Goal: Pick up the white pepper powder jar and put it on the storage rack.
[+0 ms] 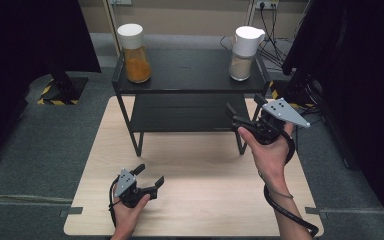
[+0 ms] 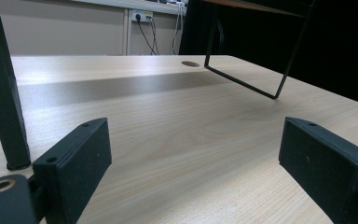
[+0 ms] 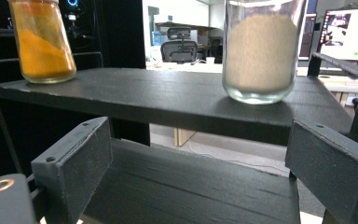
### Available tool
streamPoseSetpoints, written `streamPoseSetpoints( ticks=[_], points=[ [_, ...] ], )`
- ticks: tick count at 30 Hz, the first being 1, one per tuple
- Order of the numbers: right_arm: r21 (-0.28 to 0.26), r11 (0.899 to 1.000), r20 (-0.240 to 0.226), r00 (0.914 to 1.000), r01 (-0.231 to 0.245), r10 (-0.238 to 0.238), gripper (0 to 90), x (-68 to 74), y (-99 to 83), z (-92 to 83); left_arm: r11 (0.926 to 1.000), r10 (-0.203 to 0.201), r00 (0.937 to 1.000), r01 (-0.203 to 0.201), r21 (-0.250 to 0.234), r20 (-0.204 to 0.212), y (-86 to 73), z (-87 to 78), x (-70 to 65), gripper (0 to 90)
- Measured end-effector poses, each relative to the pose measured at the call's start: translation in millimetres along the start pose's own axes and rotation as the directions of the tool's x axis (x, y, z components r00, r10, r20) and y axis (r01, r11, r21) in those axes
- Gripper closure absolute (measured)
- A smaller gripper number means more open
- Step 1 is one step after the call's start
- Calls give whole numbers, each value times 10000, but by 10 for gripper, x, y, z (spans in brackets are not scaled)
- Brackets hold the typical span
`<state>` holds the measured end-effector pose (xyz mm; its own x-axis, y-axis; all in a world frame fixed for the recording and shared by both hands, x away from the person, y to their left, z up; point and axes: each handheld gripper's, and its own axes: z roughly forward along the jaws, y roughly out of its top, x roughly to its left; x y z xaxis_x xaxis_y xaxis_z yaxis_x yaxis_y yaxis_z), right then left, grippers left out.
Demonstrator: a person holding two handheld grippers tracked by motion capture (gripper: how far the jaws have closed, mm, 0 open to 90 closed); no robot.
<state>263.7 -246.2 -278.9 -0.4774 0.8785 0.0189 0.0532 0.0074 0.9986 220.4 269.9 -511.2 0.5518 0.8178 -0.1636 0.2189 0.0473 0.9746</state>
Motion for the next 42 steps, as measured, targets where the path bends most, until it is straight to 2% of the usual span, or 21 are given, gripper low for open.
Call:
streamPoseSetpoints(
  ticks=[30,42],
  points=[
    [527,9986,-454,9990,-1,25,76,47,-365,-56,10000,-17,10000,17,-34,5,-6,2,-2,86],
    [862,9959,-667,9975,284,-227,77,85,-508,-88,10000,29,10000,-29,-6,-2,-1,0,1,86]
  ],
)
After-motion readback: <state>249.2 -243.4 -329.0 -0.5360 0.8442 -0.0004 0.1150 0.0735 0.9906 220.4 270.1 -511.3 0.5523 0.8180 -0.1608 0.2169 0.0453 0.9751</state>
